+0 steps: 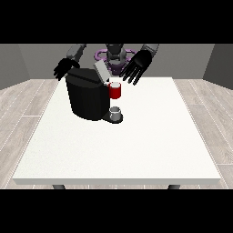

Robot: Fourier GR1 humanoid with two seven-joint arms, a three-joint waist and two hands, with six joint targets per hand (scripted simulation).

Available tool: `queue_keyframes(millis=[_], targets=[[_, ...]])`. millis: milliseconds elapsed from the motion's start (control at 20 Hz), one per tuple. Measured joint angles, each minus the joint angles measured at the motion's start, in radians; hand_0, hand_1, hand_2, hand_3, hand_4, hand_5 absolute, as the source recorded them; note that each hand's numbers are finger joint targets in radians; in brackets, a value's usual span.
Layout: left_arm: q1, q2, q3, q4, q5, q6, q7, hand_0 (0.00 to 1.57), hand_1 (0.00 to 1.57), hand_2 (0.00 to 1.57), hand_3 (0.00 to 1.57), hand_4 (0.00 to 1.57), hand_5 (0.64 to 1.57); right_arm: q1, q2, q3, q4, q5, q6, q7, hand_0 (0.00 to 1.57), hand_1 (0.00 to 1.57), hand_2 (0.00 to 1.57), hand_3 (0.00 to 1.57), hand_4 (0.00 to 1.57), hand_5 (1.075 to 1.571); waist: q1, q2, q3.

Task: Insert the coffee pod into the coffee machine and close the lid

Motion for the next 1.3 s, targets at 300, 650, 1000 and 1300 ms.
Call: queue_keyframes(millis=[300, 650, 1000, 1300], targets=[[0.057, -0.037, 0.077, 0.000, 0.088, -0.016, 0.002, 0.00, 0.00, 0.00, 0.00, 0.00, 1.571, 0.060, -0.002, 0.002, -0.030, -0.013, 0.008, 0.012, 0.00, 0.00, 0.00, 0.00, 0.49, 1.571, 0.032, -0.092, -0.0006], [0.196, -0.170, 0.233, 0.000, 0.292, -0.006, -0.049, 0.00, 0.00, 0.00, 0.00, 0.00, 1.571, 0.114, -0.042, 0.006, -0.060, -0.004, 0.036, 0.023, 0.00, 0.00, 0.00, 0.00, 0.37, 1.571, 0.122, -0.229, -0.0015], [0.355, -0.263, 0.293, -0.014, 0.402, -0.020, -0.099, 0.00, 0.00, 0.00, 0.00, 0.21, 1.571, 0.103, -0.089, 0.023, -0.123, -0.017, 0.095, 0.097, 0.00, 0.00, 0.00, 0.00, 0.00, 1.571, 0.213, -0.350, -0.0012], [0.427, -0.332, 0.297, -0.065, 0.469, -0.049, -0.081, 0.00, 0.00, 0.00, 0.00, 0.00, 1.571, 0.050, -0.122, 0.024, -0.131, -0.025, 0.136, 0.134, 0.00, 0.00, 0.00, 0.00, 0.00, 1.571, 0.296, -0.367, -0.0006]])
